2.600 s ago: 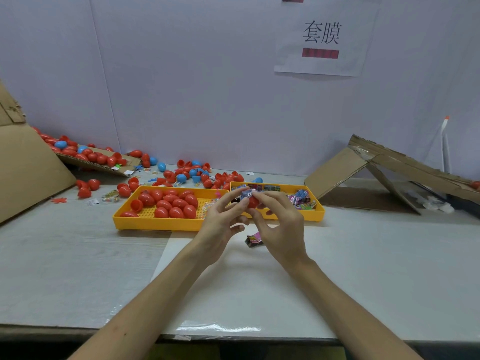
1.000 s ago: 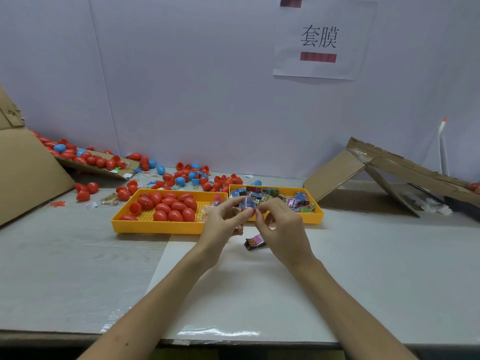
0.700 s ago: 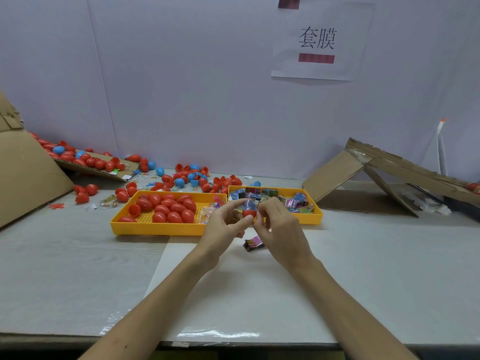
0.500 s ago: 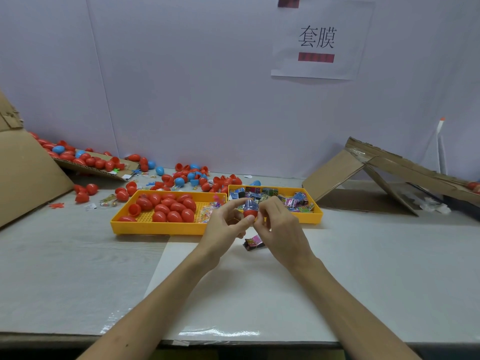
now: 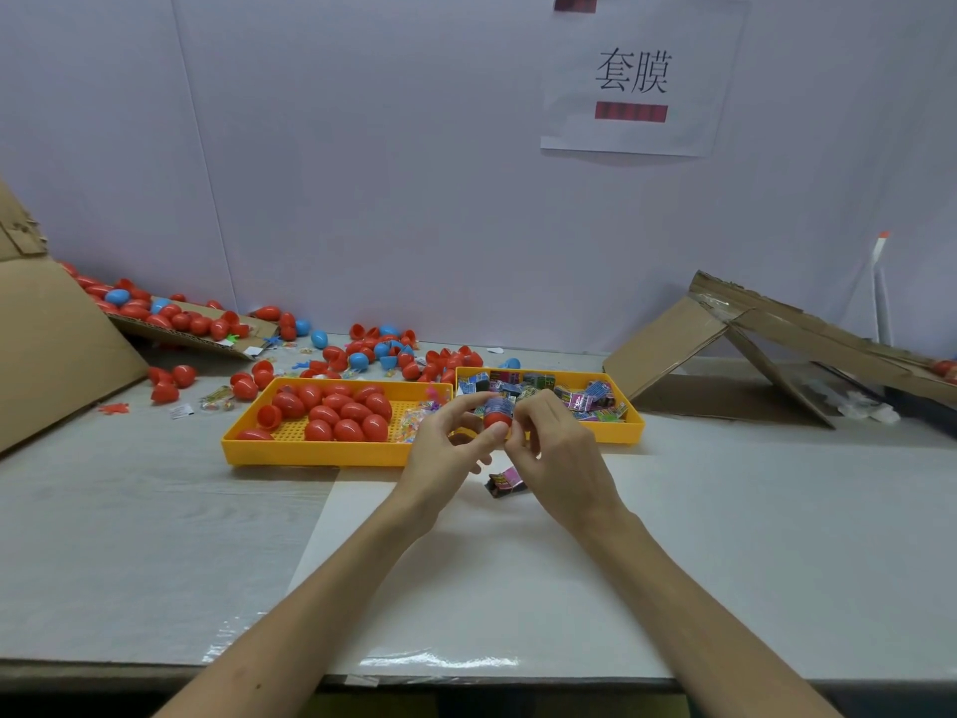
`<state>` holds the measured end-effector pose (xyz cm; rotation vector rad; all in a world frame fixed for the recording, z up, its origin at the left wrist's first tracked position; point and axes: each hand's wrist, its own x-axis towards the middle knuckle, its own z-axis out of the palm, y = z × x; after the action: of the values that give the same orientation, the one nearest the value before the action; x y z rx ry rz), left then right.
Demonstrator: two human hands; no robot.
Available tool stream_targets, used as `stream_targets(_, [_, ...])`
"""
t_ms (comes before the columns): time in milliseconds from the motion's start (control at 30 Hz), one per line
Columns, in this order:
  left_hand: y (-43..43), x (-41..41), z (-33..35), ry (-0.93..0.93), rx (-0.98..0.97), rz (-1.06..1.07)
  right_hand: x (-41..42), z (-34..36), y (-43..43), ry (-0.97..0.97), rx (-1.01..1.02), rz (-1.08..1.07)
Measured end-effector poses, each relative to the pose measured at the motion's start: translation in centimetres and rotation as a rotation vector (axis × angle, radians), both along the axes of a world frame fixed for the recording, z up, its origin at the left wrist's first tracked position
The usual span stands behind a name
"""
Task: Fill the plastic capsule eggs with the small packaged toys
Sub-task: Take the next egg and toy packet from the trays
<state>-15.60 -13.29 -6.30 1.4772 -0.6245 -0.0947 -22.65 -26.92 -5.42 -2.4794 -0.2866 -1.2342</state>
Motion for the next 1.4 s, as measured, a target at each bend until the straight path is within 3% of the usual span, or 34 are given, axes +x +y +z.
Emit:
stream_targets(167, [-0.1,-0.3,0.1,0.032,-0.043,-0.017,0.1,-0.3,0.0,-0.056,0.113,0.033])
stream_targets(367, [0.2,-0.1,0.2,0.138,-0.113,-0.055,0.0,-0.1,0.3,-0.018,-0.055,0.115])
stream_targets(500, [0.3,-0.3,0.5,0.159,-0.13,-0.146,0.1,-0.1,0.2,-0.068,-0.034,0.102])
stream_targets(667, [0.5,0.1,0.9,0.317,-0.205,-0.232,0.3,-0.3,0.1,-0.125,0.024,0.089])
stream_targets(1400, [0.8,-0.5,1.2,0.293,-0.105,-0.214,0.7,-0.9,-0.4,-0.179,0.137,0.142])
